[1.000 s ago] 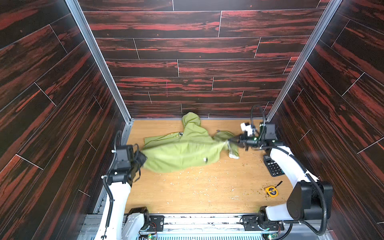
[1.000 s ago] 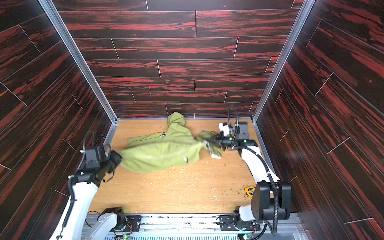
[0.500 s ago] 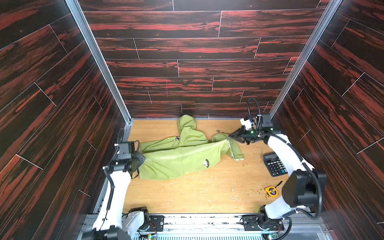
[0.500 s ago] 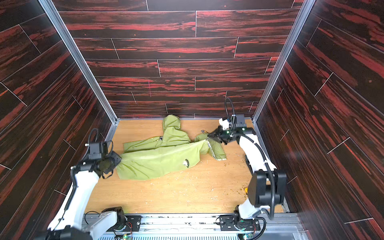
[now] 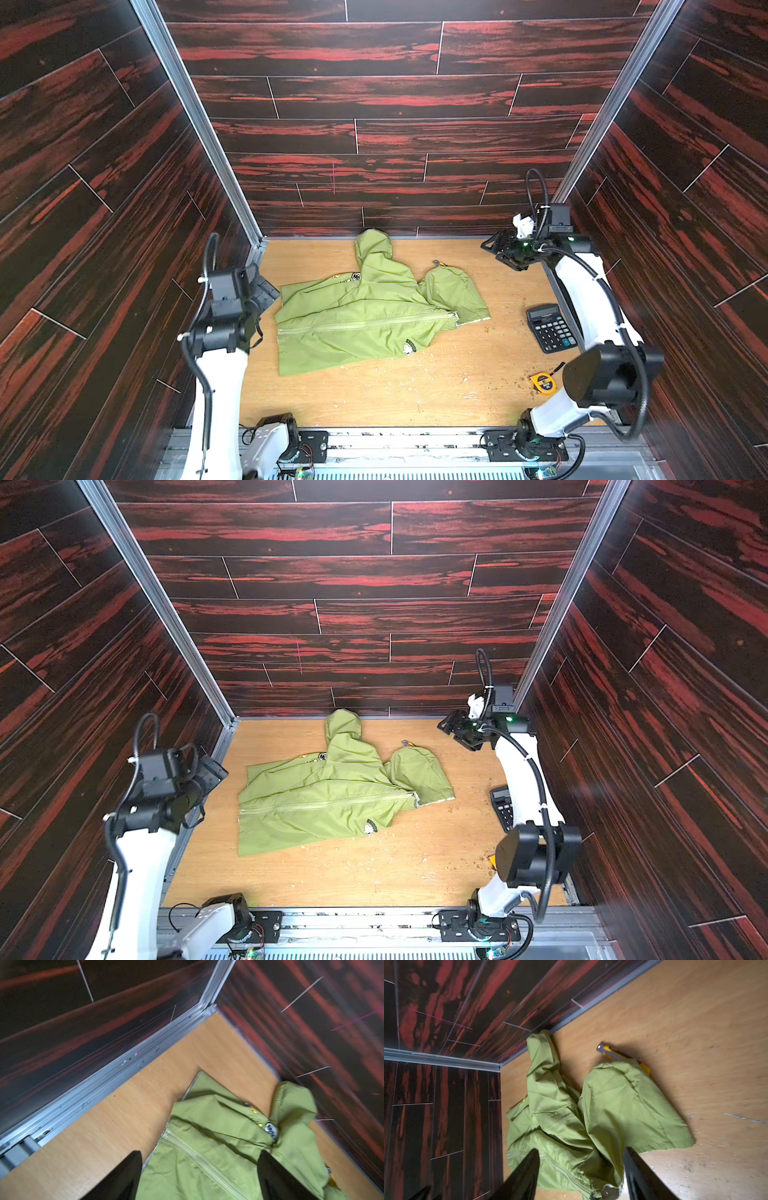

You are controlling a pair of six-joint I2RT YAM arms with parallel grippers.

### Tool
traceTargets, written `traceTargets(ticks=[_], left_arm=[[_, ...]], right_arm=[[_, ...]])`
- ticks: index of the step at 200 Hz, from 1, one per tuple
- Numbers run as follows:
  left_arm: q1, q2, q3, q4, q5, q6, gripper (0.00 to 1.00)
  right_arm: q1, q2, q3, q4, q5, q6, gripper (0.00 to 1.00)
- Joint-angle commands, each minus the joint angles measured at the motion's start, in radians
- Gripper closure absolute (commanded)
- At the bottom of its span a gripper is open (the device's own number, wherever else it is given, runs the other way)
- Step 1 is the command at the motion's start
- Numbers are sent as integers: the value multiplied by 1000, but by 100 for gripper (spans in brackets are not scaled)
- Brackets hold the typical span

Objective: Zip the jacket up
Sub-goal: 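Open both grippers and draw them back from the jacket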

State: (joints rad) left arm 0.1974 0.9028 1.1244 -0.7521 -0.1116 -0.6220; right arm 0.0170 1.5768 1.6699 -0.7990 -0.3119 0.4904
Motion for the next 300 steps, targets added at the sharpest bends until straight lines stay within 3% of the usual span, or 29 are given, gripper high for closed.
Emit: traceTargets(ticks=[1,8,39,55,70,88,107,131,151,165,172,200,212,234,250,276,300], left_arm=[[5,-137,-85,80,31,19,6],[6,-181,-119,113,42,26,1],[5,-353,-250,194,-21,36,0],[5,-448,-327,270,35,153,0],[5,-549,-395,317,-2,170,0],[5,-658,-462,333,-52,209,0],[5,-688,-507,333,-134,203,0],[6,-638,-573,368,-143,231,0],[6,-577,-649,496,-171,247,1],[5,-516,-713,604,-187,260,0],[6,-473,-743,681,-189,275,1],[5,-263,-831,920,-203,297,0],[3,-189,-837,948,-205,289,0],[-2,-124,-863,990,-211,283,0],[-3,-108,-895,1058,-236,297,1],[-3,-3,-917,1199,-211,348,0],[-21,133,-908,1337,-185,346,0]], right_arm=[[17,-173,-74,84,130,-24,33],[30,-218,-117,130,174,-26,33],[73,-381,-322,324,315,-71,32],[73,-432,-391,374,348,-96,31],[72,-437,-401,354,416,-104,30],[73,-408,-411,334,522,-40,37],[71,-372,-400,350,494,-84,37],[71,-356,-436,461,505,-55,37],[71,-366,-511,618,543,-80,34],[69,-352,-513,628,601,-114,13],[62,-353,-524,639,640,-110,8],[43,-413,-719,869,746,-132,6],[44,-417,-819,964,747,-207,6],[44,-389,-908,924,779,-240,6],[44,-386,-1030,1034,787,-256,5],[44,-261,-1149,1269,836,-306,5],[42,-127,-1223,1522,812,-365,5]])
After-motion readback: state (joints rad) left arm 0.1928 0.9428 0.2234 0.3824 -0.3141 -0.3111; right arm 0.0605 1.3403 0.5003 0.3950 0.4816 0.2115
